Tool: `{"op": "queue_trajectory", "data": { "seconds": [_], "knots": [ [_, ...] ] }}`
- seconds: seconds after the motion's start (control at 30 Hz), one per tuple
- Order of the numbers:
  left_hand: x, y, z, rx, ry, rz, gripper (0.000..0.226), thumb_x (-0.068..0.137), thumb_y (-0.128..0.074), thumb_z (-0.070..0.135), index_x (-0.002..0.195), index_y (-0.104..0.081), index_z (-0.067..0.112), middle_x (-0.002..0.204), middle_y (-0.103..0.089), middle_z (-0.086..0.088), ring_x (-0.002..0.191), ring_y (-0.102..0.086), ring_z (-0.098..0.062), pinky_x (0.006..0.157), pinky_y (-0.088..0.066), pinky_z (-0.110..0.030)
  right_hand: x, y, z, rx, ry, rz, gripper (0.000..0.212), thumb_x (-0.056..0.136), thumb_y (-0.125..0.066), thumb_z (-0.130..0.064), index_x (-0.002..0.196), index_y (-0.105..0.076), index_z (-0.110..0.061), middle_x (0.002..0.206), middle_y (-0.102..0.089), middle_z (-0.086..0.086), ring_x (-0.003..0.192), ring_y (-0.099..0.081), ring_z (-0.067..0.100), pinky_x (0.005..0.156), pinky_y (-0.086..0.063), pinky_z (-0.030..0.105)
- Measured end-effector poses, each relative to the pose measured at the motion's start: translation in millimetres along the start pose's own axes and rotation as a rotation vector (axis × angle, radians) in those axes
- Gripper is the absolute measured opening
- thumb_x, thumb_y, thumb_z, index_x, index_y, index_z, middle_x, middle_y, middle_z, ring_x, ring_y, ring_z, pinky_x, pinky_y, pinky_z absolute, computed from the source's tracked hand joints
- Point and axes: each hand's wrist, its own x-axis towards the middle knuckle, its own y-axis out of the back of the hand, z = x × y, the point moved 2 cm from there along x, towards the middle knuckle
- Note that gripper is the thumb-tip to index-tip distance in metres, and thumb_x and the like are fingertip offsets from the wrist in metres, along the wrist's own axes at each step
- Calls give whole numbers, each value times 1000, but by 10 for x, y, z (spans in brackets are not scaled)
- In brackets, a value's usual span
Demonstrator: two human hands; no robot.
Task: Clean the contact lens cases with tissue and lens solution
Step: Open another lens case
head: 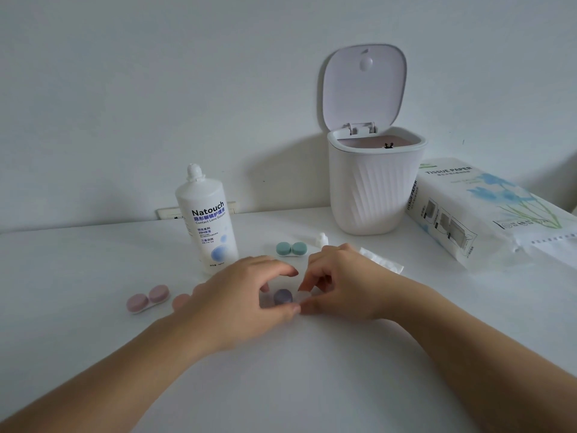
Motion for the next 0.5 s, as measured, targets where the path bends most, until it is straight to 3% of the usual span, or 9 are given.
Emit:
{"op": "queue_trajectory", "data": {
  "seconds": [0.1, 0.27, 0.37, 0.5],
  "knots": [
    [16, -16, -43, -37, 41, -29, 43, 69, -50, 63, 111, -49, 70, 101, -61, 29, 72, -55, 0, 80, -57, -47, -3, 2, -2, -4, 0, -2, 27, 74, -78, -53, 84, -73, -29, 68, -52, -15, 72, -52, 7, 72, -26, 13],
    [68, -96, -102, -44, 31, -33, 36, 77, -50, 61, 113, -50, 67, 100, -66, 28, 76, -63, -10, 71, -59, -48, -6, 1, -8, -4, -8, -8, 32, 72, -73, -58, 86, -74, -29, 69, -53, -14, 76, -54, 9, 73, -26, 13],
    [101, -98, -118, -74, 15, -35, 36, 74, -53, 65, 110, -53, 64, 100, -66, 25, 76, -64, -7, 71, -58, -49, 0, 2, -3, -13, -8, -12, 25, 75, -78, -52, 86, -73, -30, 70, -54, -14, 76, -55, 9, 73, -26, 13],
    [99, -62, -88, -50, -45, -36, 43, 72, -55, 67, 114, -53, 58, 109, -60, 27, 84, -60, 0, 74, -57, -43, -6, 4, 3, 3, -2, -10, 33, 71, -73, -59, 85, -73, -29, 69, -53, -16, 74, -54, 6, 73, -27, 14]
  ]
}}
